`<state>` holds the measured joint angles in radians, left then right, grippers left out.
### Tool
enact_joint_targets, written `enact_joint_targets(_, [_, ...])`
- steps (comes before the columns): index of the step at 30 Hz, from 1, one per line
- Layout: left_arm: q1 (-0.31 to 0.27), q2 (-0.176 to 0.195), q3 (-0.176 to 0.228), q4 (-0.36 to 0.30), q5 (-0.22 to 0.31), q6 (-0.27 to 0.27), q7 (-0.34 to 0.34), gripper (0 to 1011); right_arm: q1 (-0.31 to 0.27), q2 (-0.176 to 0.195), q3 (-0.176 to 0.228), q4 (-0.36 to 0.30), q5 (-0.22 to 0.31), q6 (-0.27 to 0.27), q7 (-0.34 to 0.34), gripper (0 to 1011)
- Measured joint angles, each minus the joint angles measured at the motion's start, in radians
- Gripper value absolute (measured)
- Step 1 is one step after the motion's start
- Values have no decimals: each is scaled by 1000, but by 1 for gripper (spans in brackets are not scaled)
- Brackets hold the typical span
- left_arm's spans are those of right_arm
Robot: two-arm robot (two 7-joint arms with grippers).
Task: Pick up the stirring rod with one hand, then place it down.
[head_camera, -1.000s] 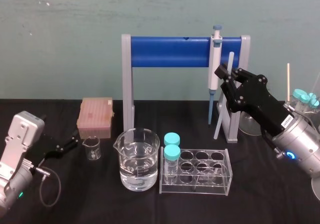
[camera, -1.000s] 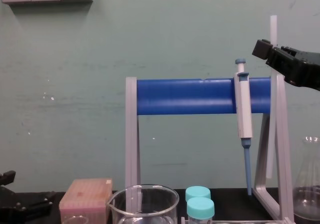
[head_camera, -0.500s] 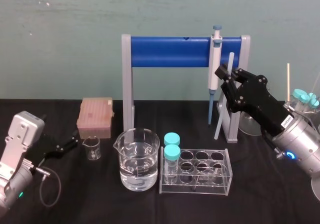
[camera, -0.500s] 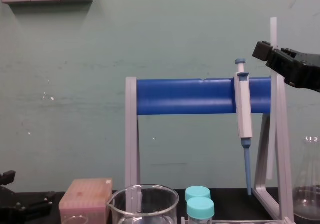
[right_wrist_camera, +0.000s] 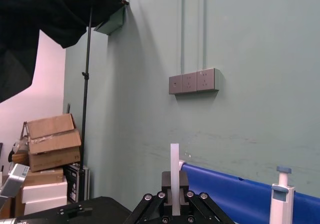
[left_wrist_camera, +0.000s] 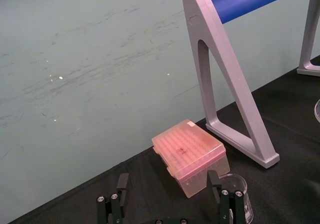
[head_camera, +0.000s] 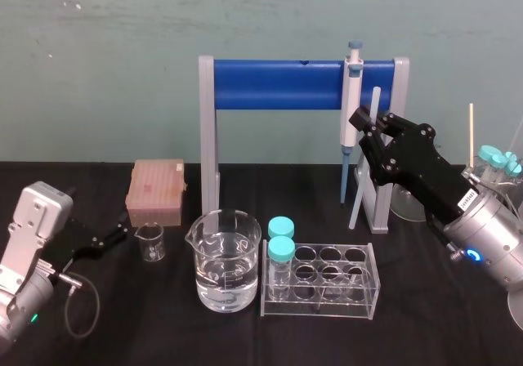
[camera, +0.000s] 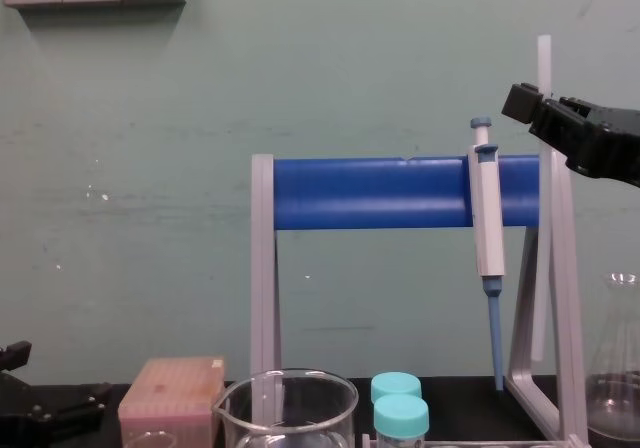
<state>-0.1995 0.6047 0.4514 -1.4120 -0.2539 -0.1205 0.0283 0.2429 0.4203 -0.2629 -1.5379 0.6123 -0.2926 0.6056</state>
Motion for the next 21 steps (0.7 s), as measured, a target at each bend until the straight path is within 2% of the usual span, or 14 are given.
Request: enact_joint_targets(21, [0,0,0,0,0,0,0,1000,-4,2,0,-4,-4,-1,-1,70])
